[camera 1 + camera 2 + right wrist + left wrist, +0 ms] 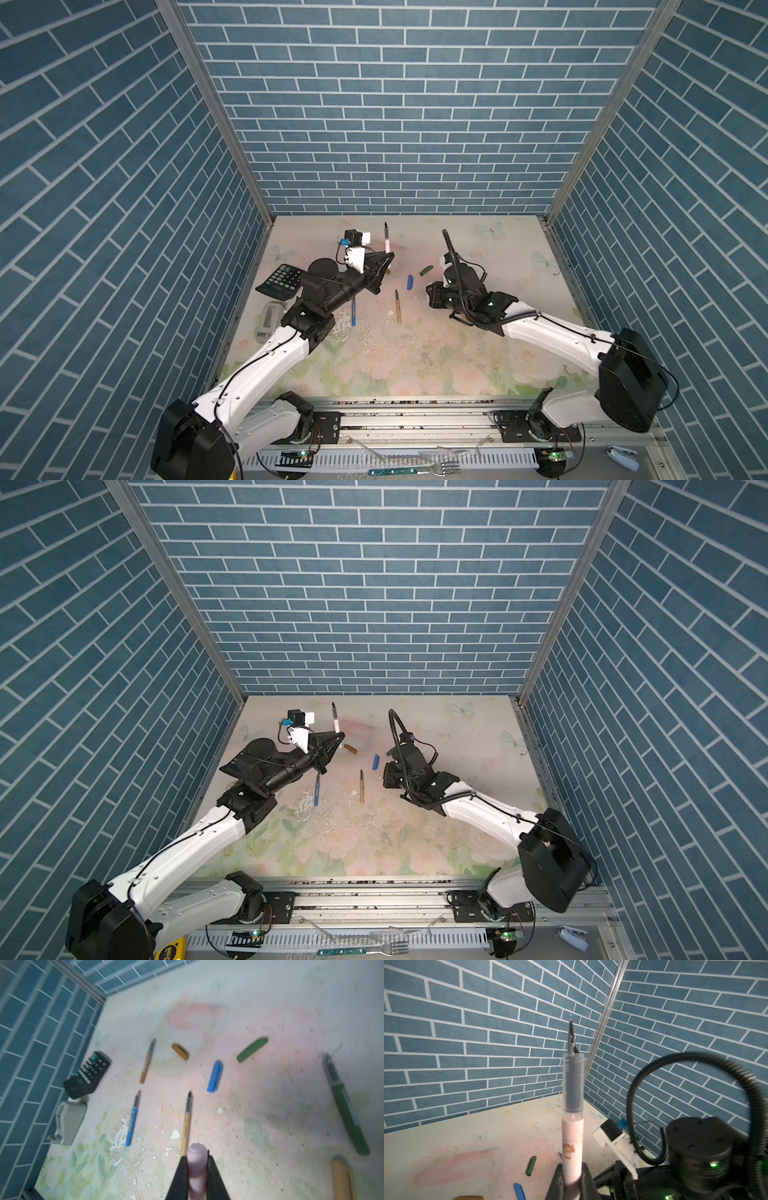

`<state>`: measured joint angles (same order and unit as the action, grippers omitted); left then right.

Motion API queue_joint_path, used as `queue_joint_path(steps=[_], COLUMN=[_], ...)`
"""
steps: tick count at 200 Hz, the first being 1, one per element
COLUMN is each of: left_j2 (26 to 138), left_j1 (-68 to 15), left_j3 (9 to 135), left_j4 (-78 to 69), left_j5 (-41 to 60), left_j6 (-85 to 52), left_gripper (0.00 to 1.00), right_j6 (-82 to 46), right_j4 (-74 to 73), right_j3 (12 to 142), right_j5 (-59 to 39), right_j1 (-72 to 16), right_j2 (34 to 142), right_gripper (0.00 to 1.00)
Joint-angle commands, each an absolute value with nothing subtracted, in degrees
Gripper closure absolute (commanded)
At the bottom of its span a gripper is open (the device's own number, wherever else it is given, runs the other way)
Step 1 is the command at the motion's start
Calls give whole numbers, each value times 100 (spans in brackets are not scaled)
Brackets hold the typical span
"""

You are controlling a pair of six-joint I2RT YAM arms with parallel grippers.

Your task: Insert the pens into the pen caps

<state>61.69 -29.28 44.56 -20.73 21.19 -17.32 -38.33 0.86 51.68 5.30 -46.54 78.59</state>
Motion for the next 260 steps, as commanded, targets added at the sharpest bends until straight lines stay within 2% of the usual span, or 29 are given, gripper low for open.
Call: queue_joint_path(steps=[1,40,90,158,260], left_j2=[6330,6650,6785,6966,7035], left_j1=[-2954,-3012,-3391,-4030,-4289], left_j3=[4533,4592,4684,4882,4983], left_j4=[-2343,-2413,-2119,-1435,-1212], left_j5=[2443,2812,2791,2670,2726], left_j6=[-1787,-1838,-1463,-693,-622], left_gripper=[100,100,100,100,100], right_j6=[-2970,-2202,-1720,-1670,-2263], right_j4=[-1088,-1721,-1654,-1625,-1946], right_j3=[4985,5058,5418,5413,5769], right_j5=[831,986,1114,1087,404], right_j1=[-4645,-4649,-4649,-4648,-4650], right_j2=[7384,6837,6601,6007,6244], right_gripper=[93,93,94,94,96])
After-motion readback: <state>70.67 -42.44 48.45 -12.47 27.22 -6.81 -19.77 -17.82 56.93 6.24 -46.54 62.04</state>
